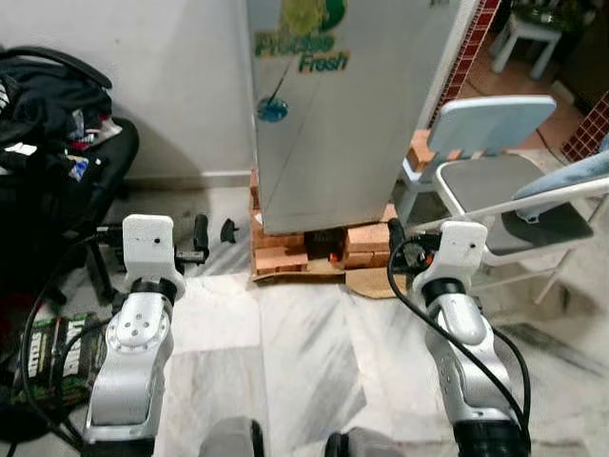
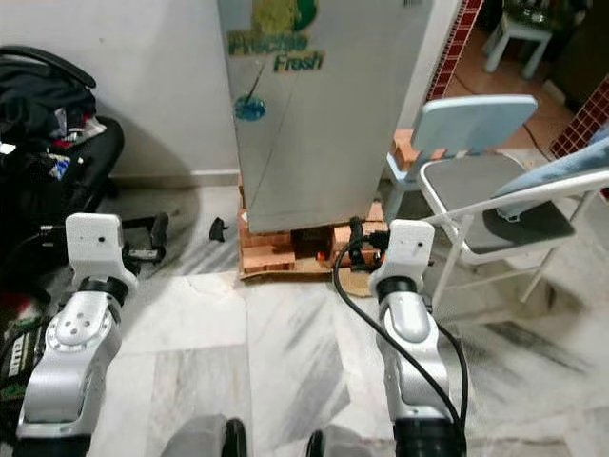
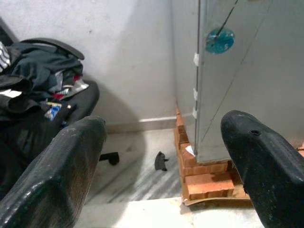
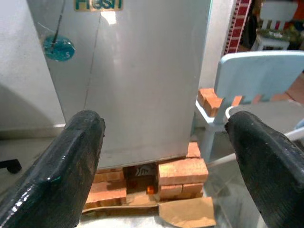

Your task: Restocking fridge

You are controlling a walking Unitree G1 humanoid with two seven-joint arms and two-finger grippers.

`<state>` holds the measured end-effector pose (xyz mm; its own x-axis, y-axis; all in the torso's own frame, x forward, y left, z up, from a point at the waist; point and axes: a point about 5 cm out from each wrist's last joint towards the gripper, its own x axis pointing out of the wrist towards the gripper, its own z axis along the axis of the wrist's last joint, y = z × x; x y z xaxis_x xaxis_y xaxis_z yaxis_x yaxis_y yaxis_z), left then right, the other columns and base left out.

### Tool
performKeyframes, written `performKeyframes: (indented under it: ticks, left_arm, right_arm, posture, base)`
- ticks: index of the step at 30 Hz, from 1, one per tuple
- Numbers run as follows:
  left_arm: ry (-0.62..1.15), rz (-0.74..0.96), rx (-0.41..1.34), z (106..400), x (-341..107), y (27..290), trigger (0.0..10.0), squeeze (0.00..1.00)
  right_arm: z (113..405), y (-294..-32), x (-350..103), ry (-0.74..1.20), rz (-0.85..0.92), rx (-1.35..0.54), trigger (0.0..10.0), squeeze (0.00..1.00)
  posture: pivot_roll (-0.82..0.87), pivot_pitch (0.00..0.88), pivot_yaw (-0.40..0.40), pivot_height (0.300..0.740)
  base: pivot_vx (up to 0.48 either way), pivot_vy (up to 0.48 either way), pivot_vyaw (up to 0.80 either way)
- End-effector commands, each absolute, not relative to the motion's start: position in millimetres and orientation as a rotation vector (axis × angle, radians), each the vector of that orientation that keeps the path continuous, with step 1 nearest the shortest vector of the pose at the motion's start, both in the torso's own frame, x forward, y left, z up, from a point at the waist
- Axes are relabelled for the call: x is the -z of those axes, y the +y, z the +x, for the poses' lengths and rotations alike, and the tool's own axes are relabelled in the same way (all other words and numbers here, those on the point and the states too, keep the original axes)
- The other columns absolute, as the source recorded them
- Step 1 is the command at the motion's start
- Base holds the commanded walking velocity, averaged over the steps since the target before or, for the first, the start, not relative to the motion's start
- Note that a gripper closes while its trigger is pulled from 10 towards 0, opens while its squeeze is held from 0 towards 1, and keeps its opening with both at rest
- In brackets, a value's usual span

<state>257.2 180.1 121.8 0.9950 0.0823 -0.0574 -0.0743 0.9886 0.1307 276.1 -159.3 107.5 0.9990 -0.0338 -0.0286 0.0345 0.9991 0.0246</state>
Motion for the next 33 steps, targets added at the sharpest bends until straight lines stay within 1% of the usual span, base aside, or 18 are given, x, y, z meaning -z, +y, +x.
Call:
performKeyframes:
  ticks: [1,4,5,8,13,17,19,24,25,28,30,33]
  left_arm:
    - [0.101,0.145,-0.098,252,-111,188,10.0,0.0]
    - [0.127,0.094,-0.129,250,-106,194,10.0,0.0]
    - [0.126,0.098,-0.134,250,-106,195,10.0,0.0]
    - [0.118,0.112,-0.126,253,-104,195,10.0,0.0]
    - [0.103,0.11,-0.113,262,-104,189,10.0,0.0]
    - [0.094,0.064,-0.102,264,-107,185,10.0,0.0]
    - [0.09,0.069,-0.095,263,-107,183,10.0,0.0]
    - [0.087,0.049,-0.119,260,-108,184,10.0,0.0]
    - [0.059,0.024,-0.099,262,-113,184,10.0,0.0]
    - [0.049,0.023,-0.089,263,-115,183,10.0,0.0]
    - [-0.021,0.051,-0.046,267,-127,182,10.0,0.0]
    - [-0.038,0.06,-0.04,269,-132,182,10.0,0.0]
  right_arm:
    - [272,-166,-103,0.033,-0.013,0.034,10.0,0.0]
    - [268,-172,-95,0.044,-0.01,0.048,10.0,0.0]
    - [267,-178,-91,0.053,0.002,0.08,10.0,0.0]
    - [269,-181,-88,0.057,0.008,0.103,10.0,0.0]
    - [276,-176,-91,0.037,0.012,0.093,10.0,0.0]
    - [279,-174,-94,0.031,0.031,0.082,10.0,0.0]
    - [280,-175,-93,0.034,0.033,0.077,10.0,0.0]
    - [282,-173,-96,0.026,0.007,0.045,10.0,0.0]
    - [286,-170,-101,0.011,-0.004,0.028,10.0,0.0]
    - [288,-170,-103,0.007,-0.003,0.026,10.0,0.0]
    - [294,-166,-111,-0.019,0.001,0.01,10.0,0.0]
    - [296,-164,-114,-0.026,0.01,0.008,10.0,0.0]
  posture:
    - [0.1,0.0,-0.04,0.74]
    - [0.1,0.0,-0.037,0.74]
    - [0.11,0.0,-0.035,0.74]
    - [0.1,0.0,-0.03,0.74]
    - [0.1,0.0,-0.03,0.74]
    - [0.1,0.0,-0.06,0.74]
    - [0.1,0.0,-0.077,0.74]
    - [0.09,0.0,-0.081,0.74]
    - [0.09,0.003,-0.086,0.74]
    - [0.09,0.013,-0.089,0.74]
    - [0.09,0.031,-0.088,0.74]
    - [0.09,0.038,-0.088,0.74]
  base:
    - [0.0,0.0,0.0]
    - [0.0,0.0,0.0]
    - [0.0,0.0,0.0]
    - [0.0,0.0,0.0]
    - [0.0,0.0,0.0]
    - [0.0,0.0,0.0]
    - [0.0,0.426,-0.49]
    - [0.0,0.48,0.0]
    - [0.0,0.48,0.0]
    - [0.0,0.48,0.0]
    - [0.0,0.461,0.0]
    - [0.0,0.427,0.0]
